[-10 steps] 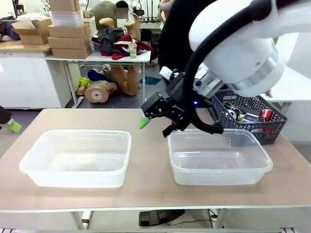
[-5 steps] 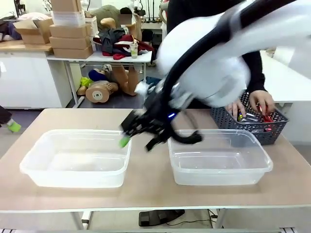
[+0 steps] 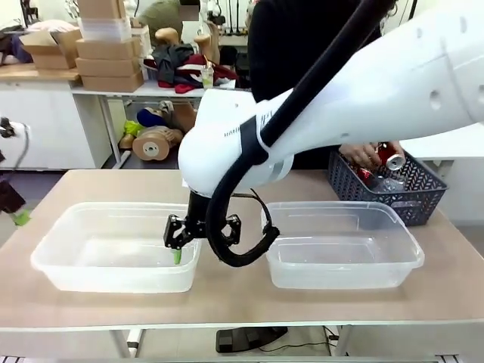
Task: Sort the waste into each basket.
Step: Pick up the Organizing box on the left side of the table and lift it.
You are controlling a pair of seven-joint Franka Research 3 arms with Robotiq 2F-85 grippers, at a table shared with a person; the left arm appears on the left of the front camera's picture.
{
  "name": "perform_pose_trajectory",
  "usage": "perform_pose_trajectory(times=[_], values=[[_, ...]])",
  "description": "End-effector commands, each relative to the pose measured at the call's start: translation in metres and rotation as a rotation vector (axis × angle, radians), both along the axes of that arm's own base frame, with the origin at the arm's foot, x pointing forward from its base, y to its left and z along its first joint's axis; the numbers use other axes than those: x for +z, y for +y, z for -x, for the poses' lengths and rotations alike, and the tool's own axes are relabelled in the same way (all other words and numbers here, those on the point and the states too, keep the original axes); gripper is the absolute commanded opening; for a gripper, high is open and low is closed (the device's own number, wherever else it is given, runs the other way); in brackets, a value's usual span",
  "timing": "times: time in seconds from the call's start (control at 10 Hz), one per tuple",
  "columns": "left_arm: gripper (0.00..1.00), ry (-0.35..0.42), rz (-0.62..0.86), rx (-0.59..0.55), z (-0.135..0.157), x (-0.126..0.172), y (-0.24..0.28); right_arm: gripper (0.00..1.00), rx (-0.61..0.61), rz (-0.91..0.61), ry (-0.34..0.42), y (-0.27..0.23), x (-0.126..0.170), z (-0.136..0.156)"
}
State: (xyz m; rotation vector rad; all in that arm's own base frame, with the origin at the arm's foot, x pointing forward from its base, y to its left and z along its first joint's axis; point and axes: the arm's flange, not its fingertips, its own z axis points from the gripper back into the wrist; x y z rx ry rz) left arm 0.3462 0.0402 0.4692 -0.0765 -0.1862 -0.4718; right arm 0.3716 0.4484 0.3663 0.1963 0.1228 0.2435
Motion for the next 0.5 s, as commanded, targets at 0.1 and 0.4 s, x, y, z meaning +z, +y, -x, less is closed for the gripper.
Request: perform_pose_trajectory(times=[0.1,0.4], values=[[1.00,-0.005,-0.016,-0.023,0.036,-0.070,-0.029,1.00,-0.134,0.075,-0.021,0.025,0.014,-0.008],[1.00,0.022,0.010,-0.044,0.029,-0.087,-0.032,1.00,-0.224,0.144,-0.086,0.030,0.014,-0.021]])
